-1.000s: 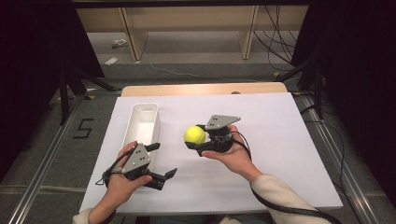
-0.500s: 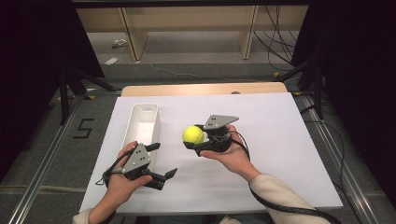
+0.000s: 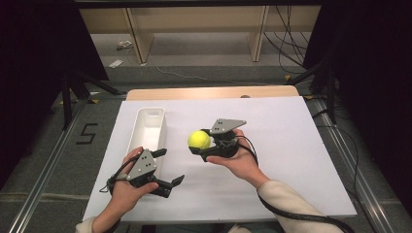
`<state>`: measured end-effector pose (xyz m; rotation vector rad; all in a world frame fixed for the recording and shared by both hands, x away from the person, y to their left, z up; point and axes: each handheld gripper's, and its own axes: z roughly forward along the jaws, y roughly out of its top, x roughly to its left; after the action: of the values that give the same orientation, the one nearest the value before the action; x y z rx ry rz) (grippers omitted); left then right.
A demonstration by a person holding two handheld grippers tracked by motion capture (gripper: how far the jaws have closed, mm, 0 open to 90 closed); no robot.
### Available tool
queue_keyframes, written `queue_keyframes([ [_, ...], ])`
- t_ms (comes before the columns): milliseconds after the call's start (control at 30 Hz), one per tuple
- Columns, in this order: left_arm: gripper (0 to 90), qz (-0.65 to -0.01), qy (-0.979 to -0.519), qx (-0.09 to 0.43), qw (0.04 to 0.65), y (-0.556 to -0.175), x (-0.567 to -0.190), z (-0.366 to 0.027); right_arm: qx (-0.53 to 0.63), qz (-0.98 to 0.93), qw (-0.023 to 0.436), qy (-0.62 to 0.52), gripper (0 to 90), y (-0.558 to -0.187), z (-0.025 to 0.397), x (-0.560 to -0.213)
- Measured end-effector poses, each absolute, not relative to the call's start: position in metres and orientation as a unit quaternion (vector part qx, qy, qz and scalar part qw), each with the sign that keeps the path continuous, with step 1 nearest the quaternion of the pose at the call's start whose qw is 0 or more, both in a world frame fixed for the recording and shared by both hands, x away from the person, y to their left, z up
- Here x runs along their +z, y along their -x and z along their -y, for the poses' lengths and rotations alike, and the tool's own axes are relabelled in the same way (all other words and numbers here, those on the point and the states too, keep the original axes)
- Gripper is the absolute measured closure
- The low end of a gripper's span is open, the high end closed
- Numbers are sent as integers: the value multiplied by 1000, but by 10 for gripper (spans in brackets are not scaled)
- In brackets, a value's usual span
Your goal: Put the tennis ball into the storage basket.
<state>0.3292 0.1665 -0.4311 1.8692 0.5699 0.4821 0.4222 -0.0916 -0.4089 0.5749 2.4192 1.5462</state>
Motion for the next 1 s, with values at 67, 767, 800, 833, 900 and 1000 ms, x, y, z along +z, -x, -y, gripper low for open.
queue_keyframes([
  [67, 0, -239, -784, 203, 535, -329, -431, -167, 524, -822, 105, -196, 263, -422, 91, -409],
  [767, 0, -238, -785, 202, 534, -329, -431, -166, 526, -821, 105, -194, 263, -424, 87, -408],
  [800, 0, -238, -786, 201, 534, -329, -431, -166, 526, -821, 105, -194, 263, -424, 87, -408],
  [833, 0, -238, -786, 202, 534, -329, -431, -166, 526, -821, 105, -194, 263, -425, 87, -408],
  [900, 0, -238, -786, 202, 534, -329, -431, -166, 527, -821, 105, -193, 263, -425, 86, -408],
  [1000, 0, -239, -786, 201, 534, -329, -431, -166, 527, -821, 105, -192, 263, -425, 85, -407],
])
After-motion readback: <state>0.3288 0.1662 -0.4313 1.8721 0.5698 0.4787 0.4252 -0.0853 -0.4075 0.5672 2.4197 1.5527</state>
